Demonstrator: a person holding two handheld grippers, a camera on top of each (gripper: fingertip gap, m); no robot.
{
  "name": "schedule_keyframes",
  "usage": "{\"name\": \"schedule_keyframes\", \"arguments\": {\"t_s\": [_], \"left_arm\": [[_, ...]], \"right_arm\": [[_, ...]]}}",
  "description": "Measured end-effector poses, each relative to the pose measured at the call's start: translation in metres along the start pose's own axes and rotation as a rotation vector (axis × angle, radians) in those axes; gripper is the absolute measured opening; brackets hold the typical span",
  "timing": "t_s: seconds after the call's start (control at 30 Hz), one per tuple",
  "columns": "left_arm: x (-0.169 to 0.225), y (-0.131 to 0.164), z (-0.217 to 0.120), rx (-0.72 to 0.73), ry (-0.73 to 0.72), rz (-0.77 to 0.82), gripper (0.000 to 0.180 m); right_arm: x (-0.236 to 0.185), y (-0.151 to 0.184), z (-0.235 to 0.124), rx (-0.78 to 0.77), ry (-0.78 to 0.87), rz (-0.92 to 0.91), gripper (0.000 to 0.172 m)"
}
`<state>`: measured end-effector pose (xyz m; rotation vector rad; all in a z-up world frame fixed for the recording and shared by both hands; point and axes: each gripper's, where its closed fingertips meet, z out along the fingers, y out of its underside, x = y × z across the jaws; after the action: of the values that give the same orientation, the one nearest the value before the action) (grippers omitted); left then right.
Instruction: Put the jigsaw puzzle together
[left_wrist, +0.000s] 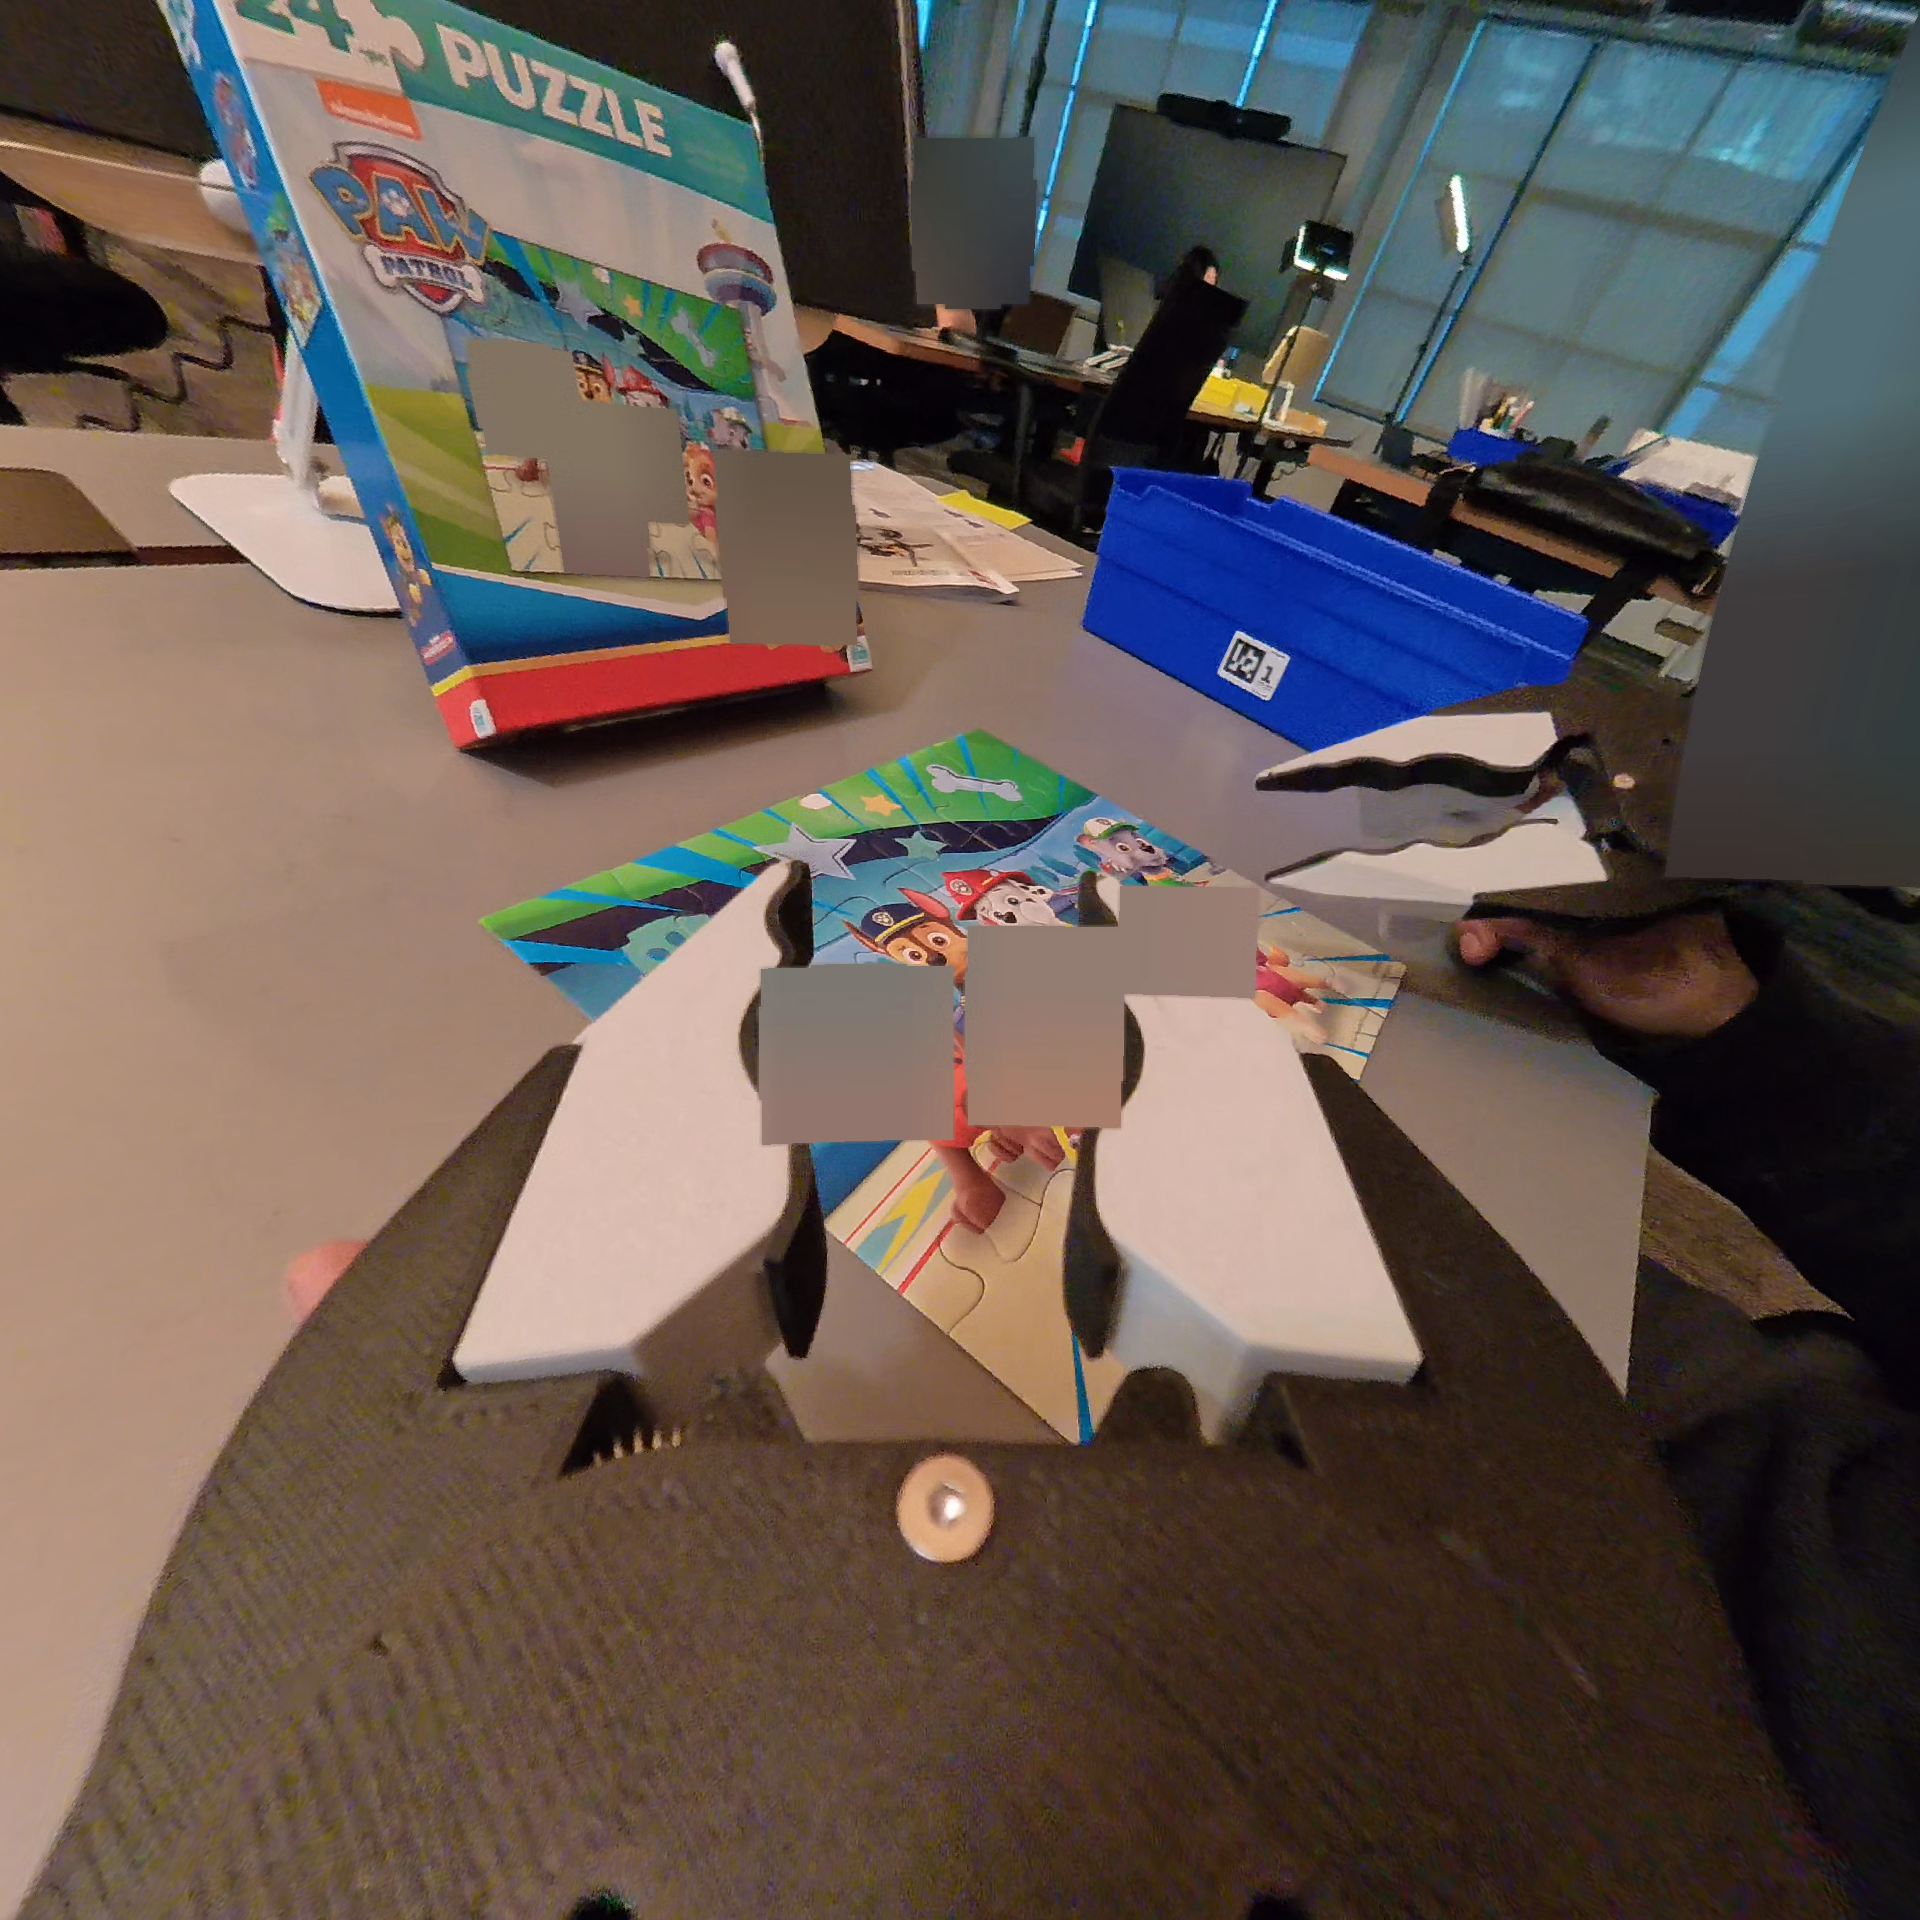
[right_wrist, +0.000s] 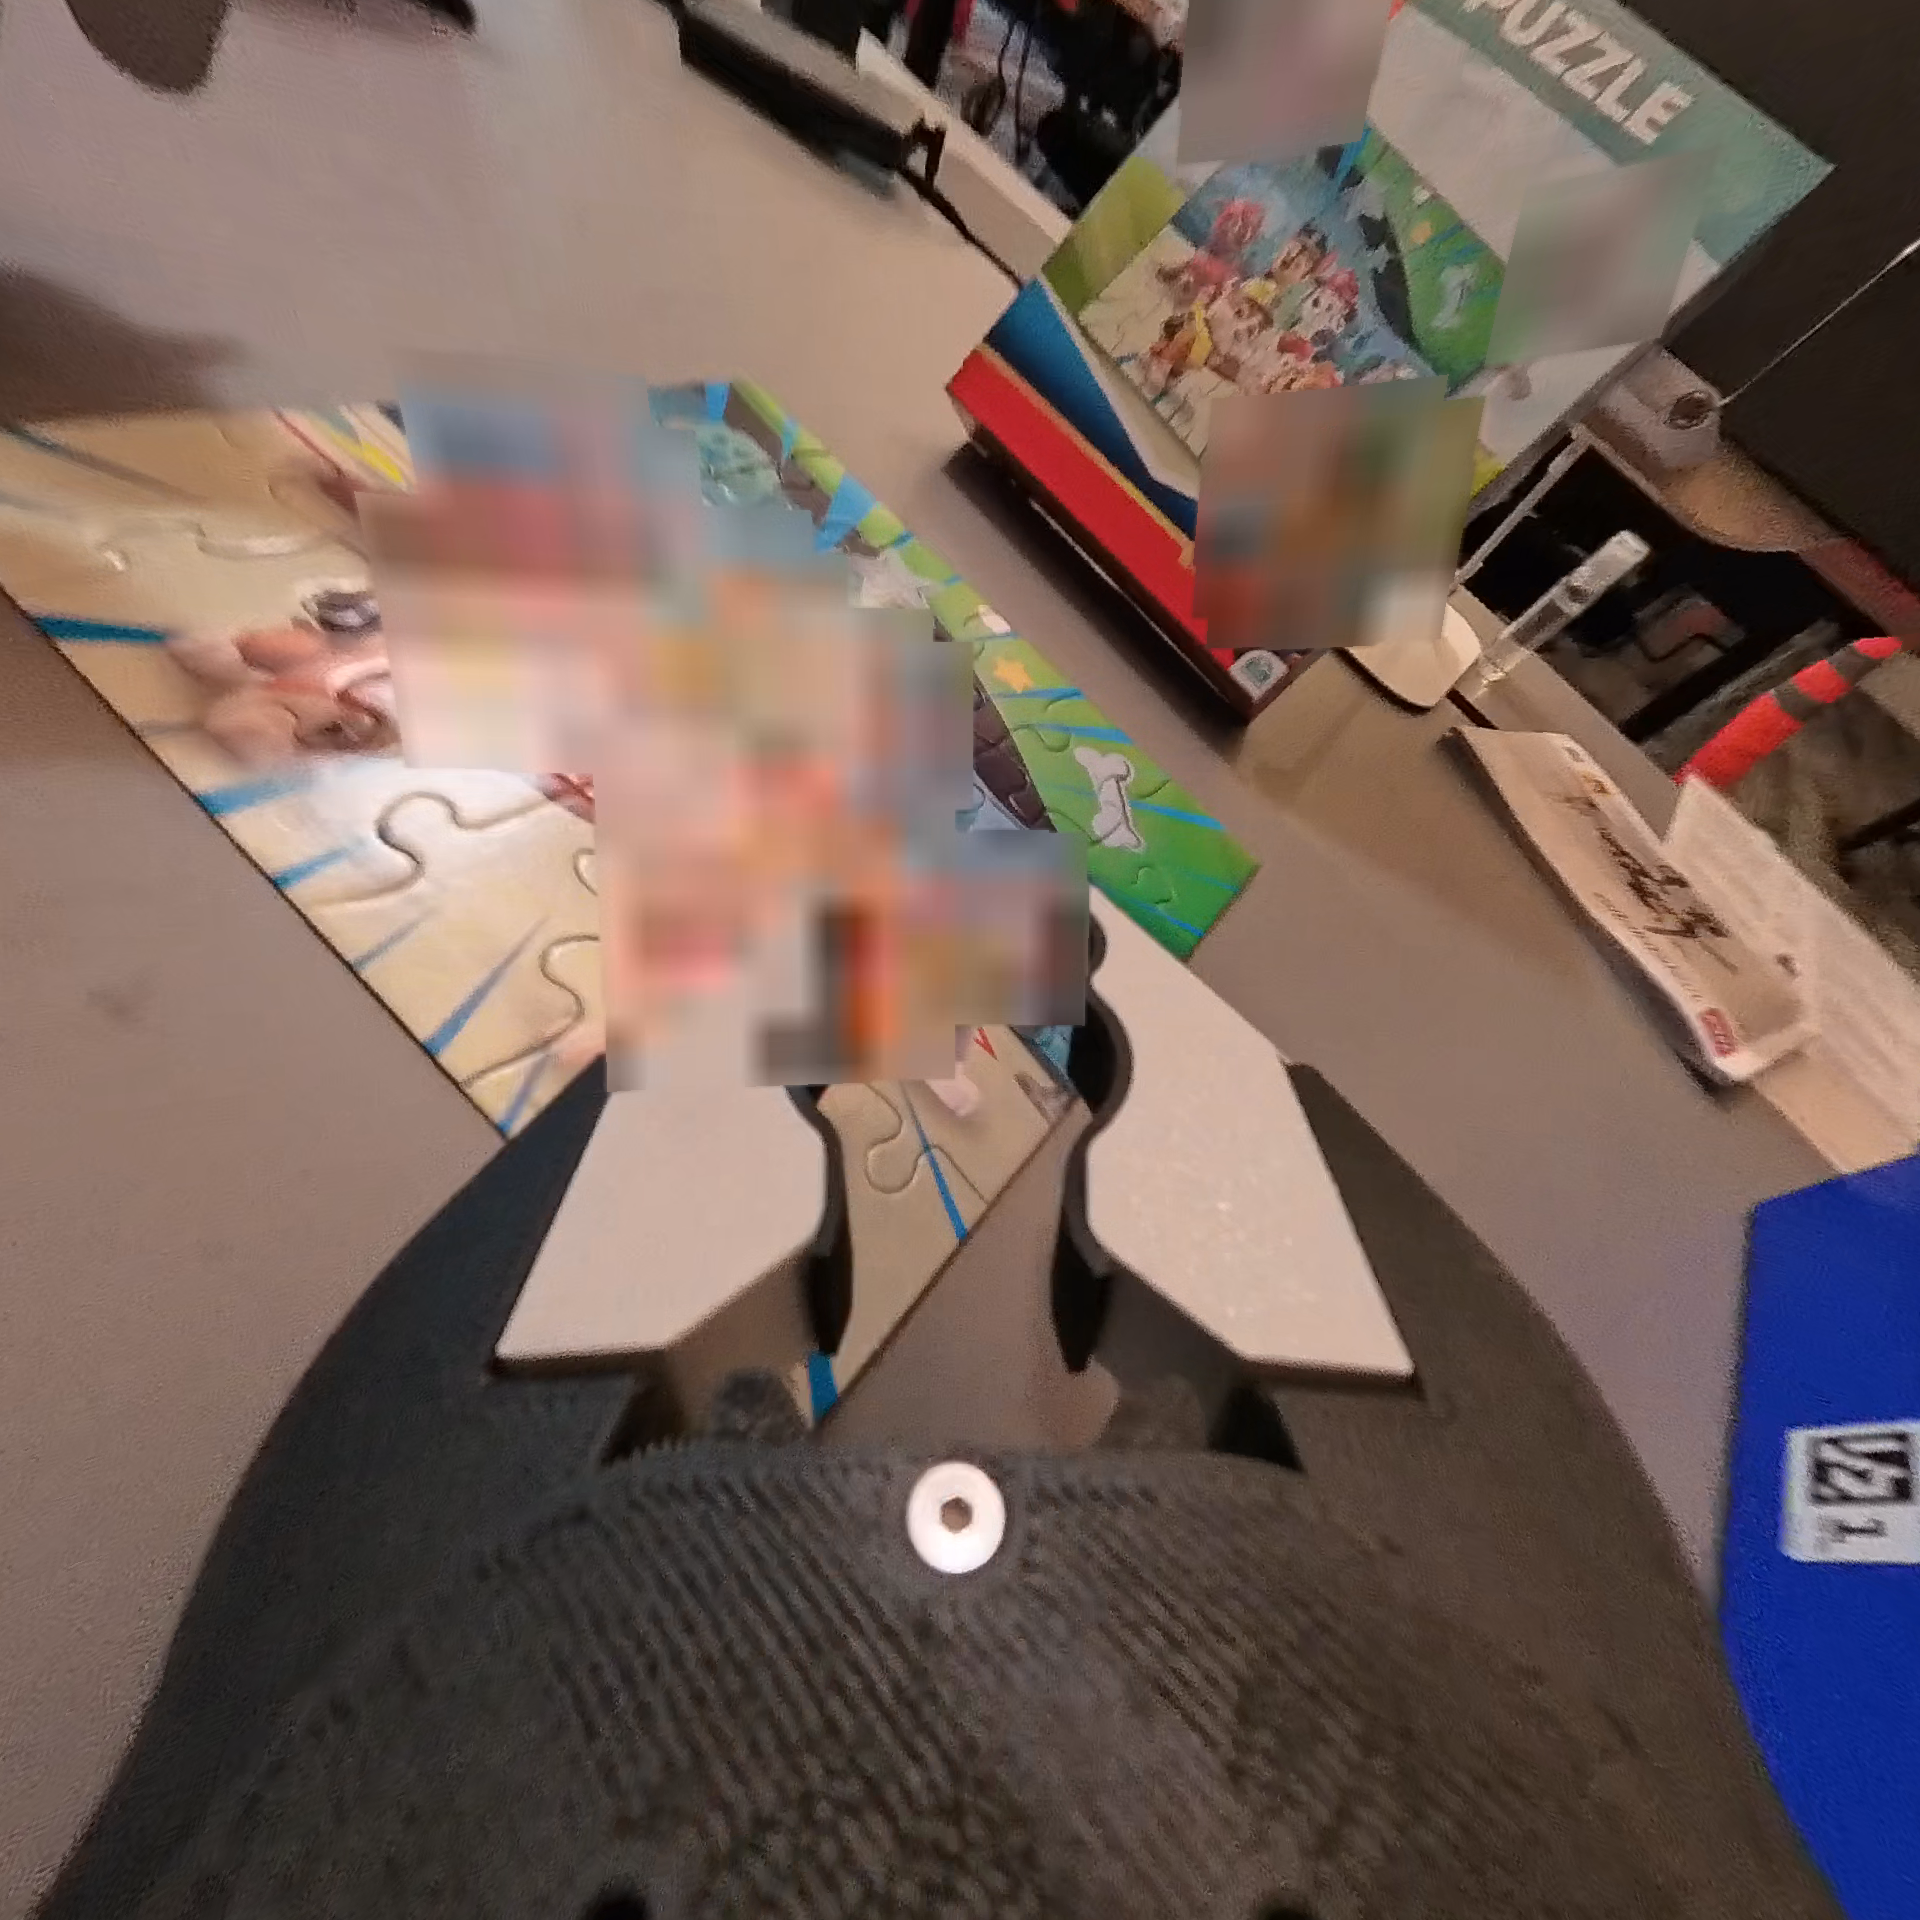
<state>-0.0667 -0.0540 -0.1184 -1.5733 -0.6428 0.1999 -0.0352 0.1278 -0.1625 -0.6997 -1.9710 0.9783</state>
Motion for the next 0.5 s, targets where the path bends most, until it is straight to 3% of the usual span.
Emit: {"name": "schedule_keyframes", "arguments": {"t_s": [0.13, 0.23, 0.4, 0.5], "left_arm": [[-0.008, -0.004, 0.001, 0.016, -0.065, 0.02, 0.05], [-0.005, -0.006, 0.011, -0.019, -0.044, -0.018, 0.048], [-0.003, 0.035, 0.038, -0.363, 0.101, -0.006, 0.047], [-0.015, 0.057, 0.041, -0.528, 0.061, 0.112, 0.052]], "right_arm": [[0.025, 0.023, 0.002, -0.091, 0.137, -0.13, 0.029], [0.037, 0.027, 0.009, -0.103, 0.066, -0.014, 0.028], [0.032, 0.021, 0.035, -0.081, -0.211, 0.081, 0.036], [0.02, 0.03, 0.048, -0.158, -0.339, 0.102, 0.04]]}}
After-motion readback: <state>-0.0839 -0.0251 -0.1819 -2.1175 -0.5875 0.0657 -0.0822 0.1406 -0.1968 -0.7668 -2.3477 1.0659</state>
